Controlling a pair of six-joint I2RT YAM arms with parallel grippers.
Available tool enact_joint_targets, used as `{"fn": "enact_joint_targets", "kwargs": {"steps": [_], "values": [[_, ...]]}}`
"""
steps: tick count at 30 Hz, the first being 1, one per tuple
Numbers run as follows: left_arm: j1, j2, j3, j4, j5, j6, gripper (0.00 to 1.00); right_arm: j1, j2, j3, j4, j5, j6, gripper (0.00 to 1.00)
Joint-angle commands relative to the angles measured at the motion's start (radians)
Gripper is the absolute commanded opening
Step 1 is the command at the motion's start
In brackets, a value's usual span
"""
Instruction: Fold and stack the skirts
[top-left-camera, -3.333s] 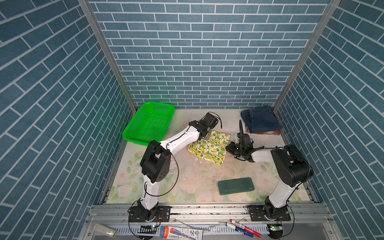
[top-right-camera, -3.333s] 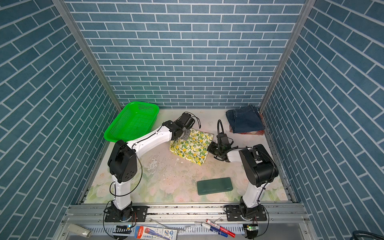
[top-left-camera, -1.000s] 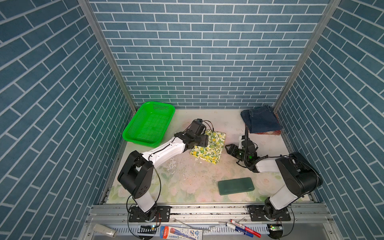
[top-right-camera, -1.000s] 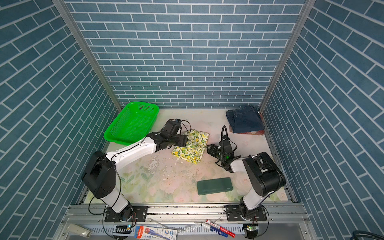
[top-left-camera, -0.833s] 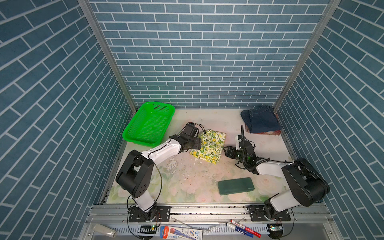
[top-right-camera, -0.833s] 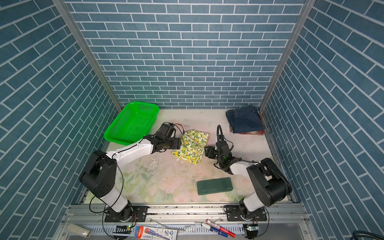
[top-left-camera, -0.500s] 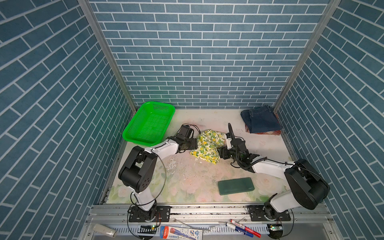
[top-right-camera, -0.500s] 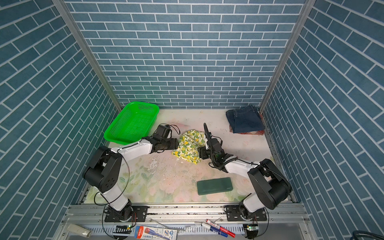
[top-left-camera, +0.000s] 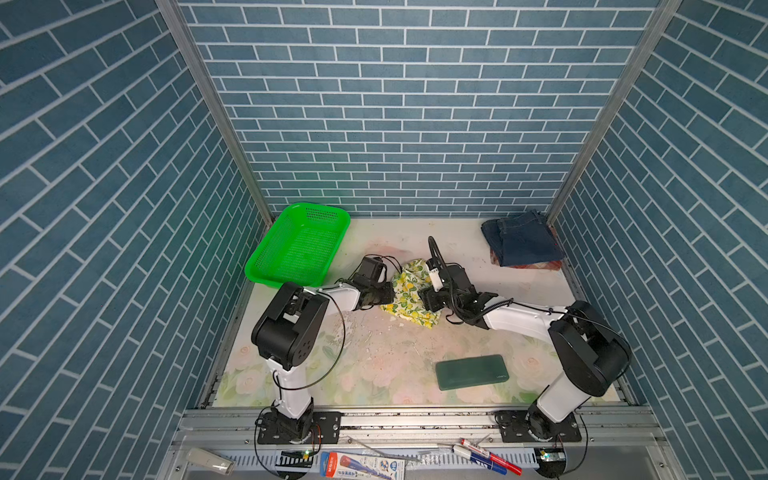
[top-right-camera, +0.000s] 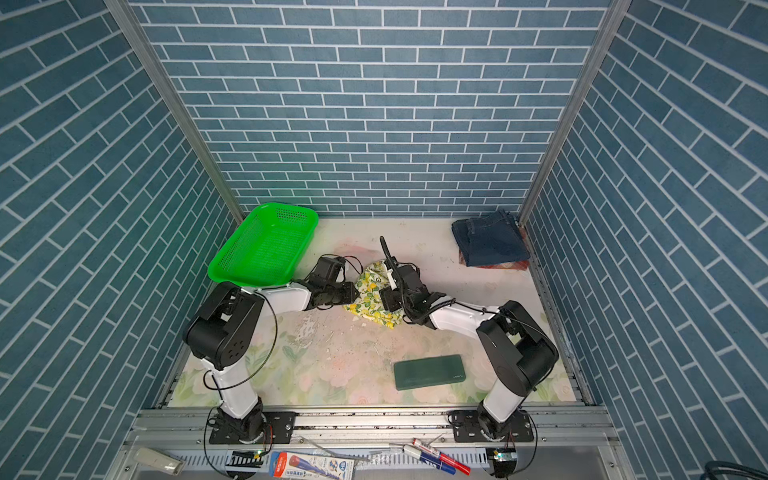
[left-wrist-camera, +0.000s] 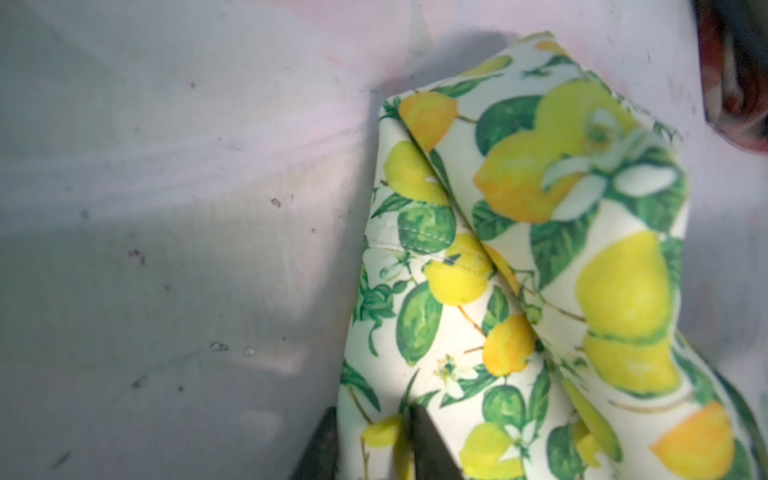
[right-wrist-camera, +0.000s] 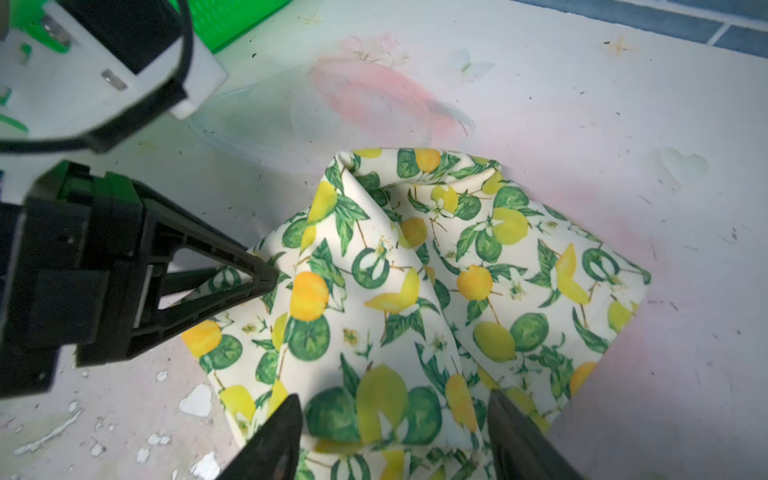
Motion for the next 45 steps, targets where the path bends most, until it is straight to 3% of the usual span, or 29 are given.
{"fn": "enact_joint_targets", "kwargs": {"steps": [1, 21, 22, 23, 25, 26, 34, 35, 38, 39, 41, 45], "values": [[0.011, 0.019, -0.033, 0.089, 0.065, -0.041, 0.00, 0.010, 0.052, 0.082, -0.044, 0.019, -0.054, 0.70], [0.017, -0.032, -0.092, 0.167, 0.107, -0.092, 0.00, 0.013, 0.405, 0.443, -0.087, 0.128, -0.016, 0.67], [0.017, -0.035, -0.093, 0.166, 0.107, -0.091, 0.00, 0.014, 0.422, 0.466, -0.090, 0.127, -0.015, 0.60], [0.017, -0.036, -0.096, 0.166, 0.109, -0.089, 0.00, 0.010, 0.434, 0.494, -0.101, 0.124, -0.009, 0.39], [0.017, -0.042, -0.105, 0.163, 0.112, -0.086, 0.00, 0.000, 0.442, 0.544, -0.130, 0.116, 0.013, 0.08], [0.017, -0.048, -0.113, 0.163, 0.114, -0.083, 0.00, -0.009, 0.437, 0.560, -0.134, 0.101, 0.025, 0.00], [0.017, -0.100, -0.190, 0.145, 0.098, -0.055, 0.00, -0.177, 0.399, 0.602, -0.159, -0.128, 0.190, 0.00], [0.017, -0.104, -0.197, 0.145, 0.097, -0.051, 0.00, -0.206, 0.399, 0.588, -0.144, -0.147, 0.205, 0.07], [0.016, -0.107, -0.200, 0.137, 0.096, -0.047, 0.00, -0.265, 0.400, 0.579, -0.159, -0.212, 0.220, 0.51], [0.017, -0.106, -0.198, 0.134, 0.096, -0.044, 0.00, -0.277, 0.397, 0.577, -0.165, -0.219, 0.217, 0.59], [0.017, -0.102, -0.188, 0.131, 0.098, -0.044, 0.00, -0.297, 0.372, 0.558, -0.175, -0.217, 0.197, 0.68], [0.017, -0.089, -0.171, 0.126, 0.100, -0.047, 0.00, -0.310, 0.305, 0.526, -0.217, -0.195, 0.146, 0.70]]}}
